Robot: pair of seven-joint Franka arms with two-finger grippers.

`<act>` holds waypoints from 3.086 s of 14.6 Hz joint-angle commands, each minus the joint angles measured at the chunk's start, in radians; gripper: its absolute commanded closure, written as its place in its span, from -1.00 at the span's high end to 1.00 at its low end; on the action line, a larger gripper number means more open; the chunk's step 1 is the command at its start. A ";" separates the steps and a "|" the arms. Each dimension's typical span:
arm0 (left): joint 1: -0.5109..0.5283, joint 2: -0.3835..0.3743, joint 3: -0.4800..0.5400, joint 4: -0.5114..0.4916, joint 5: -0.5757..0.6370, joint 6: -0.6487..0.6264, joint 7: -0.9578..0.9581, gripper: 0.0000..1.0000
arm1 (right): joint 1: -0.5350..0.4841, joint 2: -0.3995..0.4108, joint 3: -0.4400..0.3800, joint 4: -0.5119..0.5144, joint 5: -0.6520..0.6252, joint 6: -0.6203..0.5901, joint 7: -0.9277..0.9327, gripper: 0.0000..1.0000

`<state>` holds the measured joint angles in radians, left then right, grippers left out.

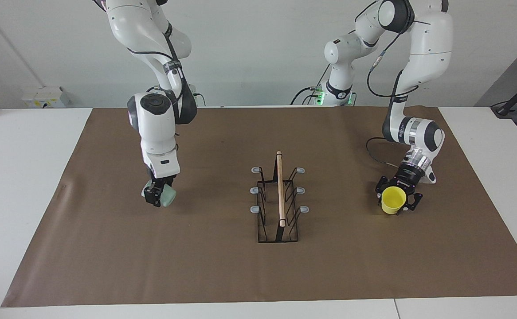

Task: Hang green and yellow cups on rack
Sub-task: 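Grasp the yellow cup with the left gripper while the right gripper grasps the green cup, then carry the green cup with the right gripper onto the rack's nearer peg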

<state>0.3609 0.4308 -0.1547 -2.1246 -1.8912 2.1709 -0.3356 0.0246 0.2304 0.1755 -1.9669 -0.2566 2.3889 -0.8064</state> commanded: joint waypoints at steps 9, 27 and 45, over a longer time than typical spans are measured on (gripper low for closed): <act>0.033 -0.040 0.018 0.189 0.436 0.015 -0.210 -1.00 | 0.018 -0.039 0.095 0.051 0.871 0.120 -0.023 -1.00; -0.042 -0.167 0.004 0.387 1.440 0.081 -0.405 -1.00 | 0.264 -0.046 0.095 0.020 2.350 0.489 -1.062 -1.00; -0.281 -0.241 0.007 0.387 2.046 0.011 -0.739 -1.00 | 0.276 -0.040 0.095 -0.185 2.786 0.308 -1.563 -1.00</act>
<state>0.1290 0.2224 -0.1603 -1.7246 0.0749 2.2187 -1.0005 0.3159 0.2106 0.2654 -2.0981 2.4675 2.7452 -2.3076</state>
